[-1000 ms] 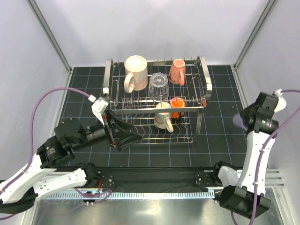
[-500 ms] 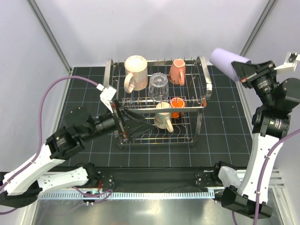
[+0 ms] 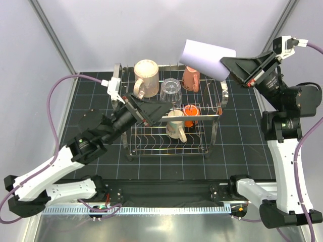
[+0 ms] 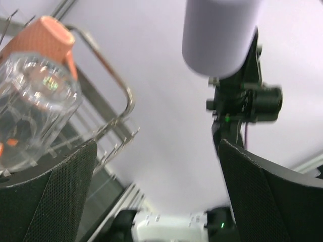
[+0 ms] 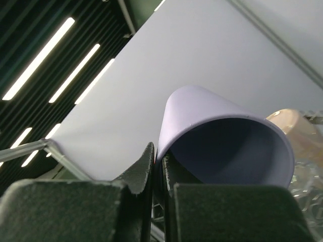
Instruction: Load the cups into the dish rack
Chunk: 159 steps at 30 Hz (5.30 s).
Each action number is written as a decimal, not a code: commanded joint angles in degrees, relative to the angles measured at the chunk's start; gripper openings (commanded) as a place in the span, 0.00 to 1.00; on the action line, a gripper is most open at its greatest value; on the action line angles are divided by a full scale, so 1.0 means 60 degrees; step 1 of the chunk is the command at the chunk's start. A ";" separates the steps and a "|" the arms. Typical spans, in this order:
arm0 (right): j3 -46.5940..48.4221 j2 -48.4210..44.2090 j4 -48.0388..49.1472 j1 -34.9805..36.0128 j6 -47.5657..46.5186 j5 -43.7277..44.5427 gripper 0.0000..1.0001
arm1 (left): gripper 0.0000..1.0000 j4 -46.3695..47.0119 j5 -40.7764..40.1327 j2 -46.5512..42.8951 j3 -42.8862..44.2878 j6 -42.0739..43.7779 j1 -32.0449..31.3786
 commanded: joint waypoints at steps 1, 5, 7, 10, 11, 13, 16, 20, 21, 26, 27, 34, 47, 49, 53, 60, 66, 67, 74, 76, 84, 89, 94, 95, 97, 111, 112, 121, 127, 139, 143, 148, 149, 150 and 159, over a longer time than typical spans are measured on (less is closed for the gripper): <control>-0.0111 -0.0529 0.1369 0.0541 0.0940 0.0107 0.04 | 1.00 0.2838 -0.0692 0.0418 -0.0273 -0.0609 -0.0006; -0.0215 -0.0866 0.1239 0.0748 0.1086 0.0007 0.04 | 1.00 0.4965 -0.0969 0.0901 -0.0700 -0.0246 -0.0575; -0.0244 -0.1026 0.1326 0.0806 0.1263 -0.0053 0.04 | 1.00 0.5331 -0.1306 0.1311 -0.0554 0.0105 -0.0781; -0.0332 -0.1334 0.0948 0.0836 0.1102 -0.0082 0.04 | 1.00 0.5786 -0.1118 0.1852 -0.0231 0.0458 -0.1045; -0.0376 -0.1393 0.0917 0.0821 0.1073 -0.0082 0.04 | 1.00 0.6397 -0.1015 0.1956 -0.0216 0.0633 -0.1104; -0.0552 -0.1496 0.0858 0.0836 0.1028 -0.0053 0.04 | 1.00 0.6884 -0.0883 0.2147 -0.0260 0.0882 -0.1382; -0.0495 -0.1453 0.0843 0.0821 0.1014 -0.0097 0.04 | 1.00 0.7544 -0.0809 0.2061 -0.0523 0.1571 -0.1719; -0.0216 -0.1336 0.0508 0.0850 0.0707 -0.0156 0.04 | 1.00 0.8291 -0.0387 0.1841 -0.1021 0.1967 -0.1852; -0.0172 -0.1335 0.0420 0.0850 0.0648 -0.0156 0.04 | 1.00 0.8437 -0.0297 0.1811 -0.1094 0.2156 -0.1866; -0.0332 -0.1365 0.0316 0.0865 0.0575 0.0049 0.04 | 1.00 0.8571 -0.0077 0.1898 -0.0920 0.2597 -0.1998; -0.0405 -0.1408 0.0316 0.0879 0.0589 0.0107 0.04 | 1.00 0.8585 -0.0077 0.1942 -0.0832 0.2656 -0.2027; -0.0669 -0.1526 0.0243 0.0938 0.0603 0.0152 0.04 | 0.99 0.9973 -0.0516 0.2703 -0.0466 0.3227 -0.2101; -0.1285 -0.1833 0.0389 0.1114 0.0750 0.0137 0.04 | 1.00 1.1910 -0.0765 0.4125 0.0472 0.3798 -0.2116; -0.1285 -0.1848 0.0389 0.1114 0.0765 0.0108 0.04 | 1.00 1.2101 -0.0809 0.4169 0.0516 0.3930 -0.2101; -0.1343 -0.1892 0.0375 0.1158 0.0808 0.0064 0.04 | 1.00 1.2349 -0.0941 0.4228 0.0560 0.4004 -0.2115; -0.1416 -0.1892 0.0389 0.1304 0.0794 0.0049 0.04 | 0.99 1.2452 -0.1160 0.4417 0.0765 0.4048 -0.2101; -0.1680 -0.1965 0.0521 0.1436 0.0882 0.0093 0.04 | 0.86 1.2511 -0.1410 0.4652 0.0926 0.4004 -0.2116; -0.1709 -0.1980 0.0507 0.1436 0.0897 0.0064 0.04 | 0.82 1.2497 -0.1381 0.4682 0.0955 0.4033 -0.2101; -0.1914 -0.2009 0.0551 0.1524 0.0882 0.0035 0.04 | 0.55 1.2365 -0.1454 0.4667 0.0999 0.4048 -0.2116; -0.2016 -0.2024 0.0551 0.1539 0.0853 0.0006 0.04 | 0.44 1.2014 -0.1395 0.4624 0.1087 0.4121 -0.2101; -0.1477 -0.2170 -0.1642 0.1553 -0.1340 -0.0170 0.29 | 0.00 1.0550 -0.1541 0.4053 0.1044 0.4341 -0.2101; 0.0908 -0.1922 -0.6671 0.1539 -0.4781 0.0792 0.49 | 0.01 0.8474 -0.1659 0.3540 0.1379 0.5027 -0.2115; 0.3063 -0.1673 -1.0620 0.1539 -0.8137 0.3487 0.57 | 0.00 0.6333 -0.1703 0.3699 0.2491 0.6068 -0.2101; 0.3660 -0.1600 -1.1612 0.1539 -0.8576 0.4057 0.57 | 0.00 0.5779 -0.1703 0.3802 0.2697 0.6475 -0.2115; 0.4060 -0.1628 -1.2366 0.1539 -0.9556 0.5654 0.57 | 0.00 0.5088 -0.1688 0.4022 0.3443 0.6917 -0.2116; 0.3228 -0.2946 -1.3542 0.1553 -1.1525 0.8765 0.57 | 0.00 0.0882 -0.1996 0.7053 0.7355 0.9922 -0.1663; 0.3038 -0.3077 -1.3483 0.1553 -1.1525 0.8765 0.57 | 0.00 0.0721 -0.1981 0.7171 0.7516 0.9820 -0.1574; 0.2641 -0.3181 -1.3292 0.1553 -1.1423 0.8473 0.57 | 0.00 -0.1023 -0.2039 0.7524 0.8280 0.8428 -0.0958; 0.2466 -0.3181 -1.3248 0.1539 -1.1379 0.8399 0.57 | 0.00 -0.1229 -0.2318 0.7319 0.7973 0.7681 -0.0944; 0.2216 -0.3298 -1.3117 0.1524 -1.1291 0.8297 0.57 | 0.00 -0.2034 -0.2567 0.6484 0.6918 0.6818 -0.0519; 0.2085 -0.3327 -1.3058 0.1539 -1.1203 0.8165 0.57 | 0.00 -0.2384 -0.2523 0.6571 0.6932 0.6816 -0.0460; 0.1894 -0.3415 -1.3043 0.1539 -1.1188 0.8150 0.57 | 0.00 -0.2635 -0.2567 0.6645 0.6903 0.6714 -0.0431; 0.1879 -0.3415 -1.3029 0.1553 -1.1203 0.8135 0.57 | 0.00 -0.2664 -0.2552 0.6645 0.6903 0.6685 -0.0431; 0.1836 -0.3415 -1.3029 0.1539 -1.1203 0.8150 0.57 | 0.00 -0.2679 -0.2538 0.6645 0.6888 0.6670 -0.0431; 0.1543 -0.3532 -1.2912 0.1539 -1.1174 0.8091 0.57 | 0.01 -0.3001 -0.2348 0.6776 0.6903 0.6436 -0.0402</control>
